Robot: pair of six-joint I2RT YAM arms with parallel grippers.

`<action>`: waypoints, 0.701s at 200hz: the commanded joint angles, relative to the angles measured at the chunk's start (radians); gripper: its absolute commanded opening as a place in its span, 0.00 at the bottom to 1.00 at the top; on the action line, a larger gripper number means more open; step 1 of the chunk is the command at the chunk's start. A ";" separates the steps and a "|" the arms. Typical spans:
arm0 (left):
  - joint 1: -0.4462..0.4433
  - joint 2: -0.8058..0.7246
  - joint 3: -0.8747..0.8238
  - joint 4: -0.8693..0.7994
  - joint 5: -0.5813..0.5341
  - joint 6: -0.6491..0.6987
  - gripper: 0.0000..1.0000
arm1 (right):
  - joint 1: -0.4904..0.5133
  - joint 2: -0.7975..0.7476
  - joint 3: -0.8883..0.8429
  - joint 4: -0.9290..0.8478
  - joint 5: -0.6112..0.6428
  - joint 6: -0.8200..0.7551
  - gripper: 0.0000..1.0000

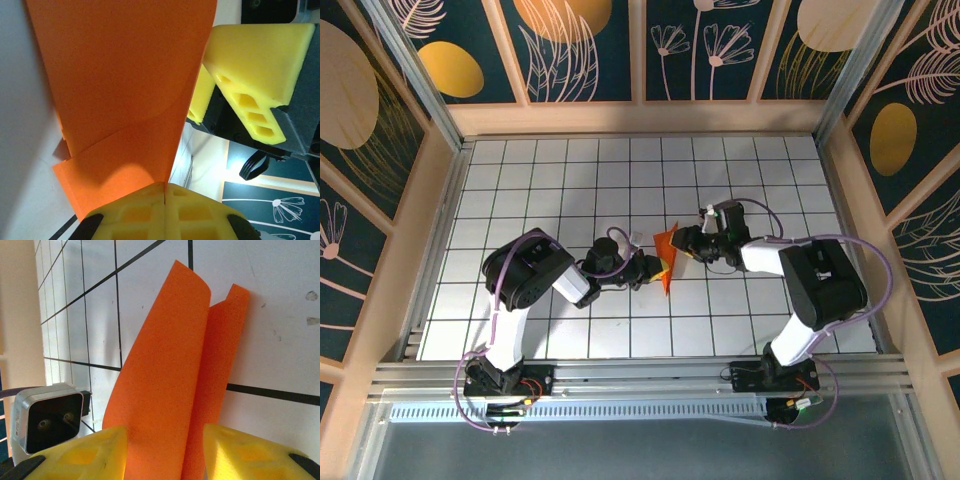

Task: Fold a paper plane with a square sheet of paper (fold left side to right side)
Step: Fold the wing for the fifth time at the center of the table.

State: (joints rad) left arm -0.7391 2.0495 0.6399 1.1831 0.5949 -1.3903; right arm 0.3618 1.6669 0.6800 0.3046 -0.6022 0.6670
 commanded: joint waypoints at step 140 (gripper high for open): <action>0.006 0.081 -0.029 0.151 -0.001 -0.070 0.00 | 0.031 0.095 0.040 0.050 0.016 0.039 0.43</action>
State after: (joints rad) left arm -0.7391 2.1033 0.6209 1.2743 0.5941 -1.4456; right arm 0.3782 1.7393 0.6926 0.3302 -0.5995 0.6922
